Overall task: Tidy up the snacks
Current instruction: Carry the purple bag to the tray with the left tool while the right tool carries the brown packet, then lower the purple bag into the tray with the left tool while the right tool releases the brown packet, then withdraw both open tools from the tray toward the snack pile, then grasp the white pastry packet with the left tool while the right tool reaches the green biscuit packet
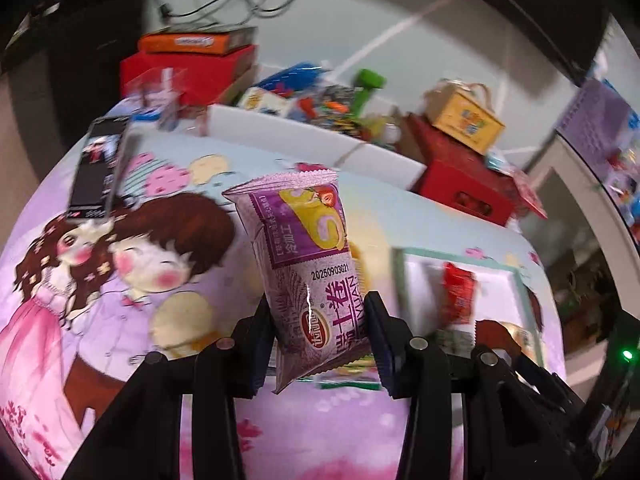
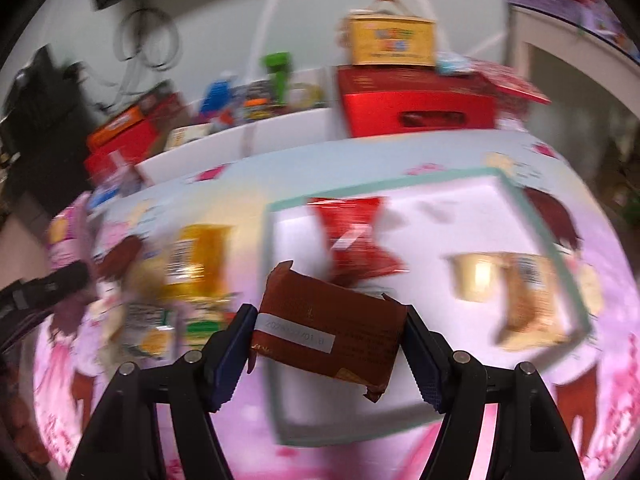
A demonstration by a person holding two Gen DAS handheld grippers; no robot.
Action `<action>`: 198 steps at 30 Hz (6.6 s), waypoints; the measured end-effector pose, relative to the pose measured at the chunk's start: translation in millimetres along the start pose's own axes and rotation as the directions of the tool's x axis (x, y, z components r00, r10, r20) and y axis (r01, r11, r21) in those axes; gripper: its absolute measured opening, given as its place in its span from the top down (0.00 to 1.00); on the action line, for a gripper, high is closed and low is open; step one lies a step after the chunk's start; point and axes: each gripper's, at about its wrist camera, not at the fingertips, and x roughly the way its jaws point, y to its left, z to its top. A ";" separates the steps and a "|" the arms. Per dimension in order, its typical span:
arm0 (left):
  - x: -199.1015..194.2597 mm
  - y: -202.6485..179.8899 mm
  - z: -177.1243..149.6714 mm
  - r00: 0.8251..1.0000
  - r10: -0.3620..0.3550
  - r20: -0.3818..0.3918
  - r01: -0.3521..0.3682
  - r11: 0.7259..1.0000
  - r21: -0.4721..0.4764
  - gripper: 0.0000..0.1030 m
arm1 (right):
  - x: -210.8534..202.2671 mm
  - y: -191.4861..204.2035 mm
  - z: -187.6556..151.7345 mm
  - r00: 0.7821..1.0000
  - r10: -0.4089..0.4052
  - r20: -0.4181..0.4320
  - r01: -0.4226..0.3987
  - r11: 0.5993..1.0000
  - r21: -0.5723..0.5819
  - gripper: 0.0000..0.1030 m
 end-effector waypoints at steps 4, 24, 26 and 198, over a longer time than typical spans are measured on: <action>-0.4 -33.8 -5.5 0.999 -0.048 -0.014 0.049 0.996 0.074 0.56 | -4.9 -37.8 1.4 0.999 -0.041 0.001 0.041 0.996 0.084 0.28; 37.3 -152.7 -64.0 0.962 -0.151 -0.226 0.220 0.921 0.322 0.56 | -21.6 -125.9 1.3 0.991 -0.135 -0.004 0.132 0.959 0.252 0.28; 44.3 -153.0 -68.2 0.956 -0.148 -0.252 0.225 0.923 0.313 0.56 | -15.5 -123.6 0.5 0.992 -0.121 -0.024 0.123 0.964 0.235 0.28; 87.3 103.4 -39.4 0.895 0.274 -0.353 -0.328 0.939 -0.104 0.06 | 91.9 118.9 -31.1 0.982 0.104 -0.161 -0.148 0.946 -0.289 0.18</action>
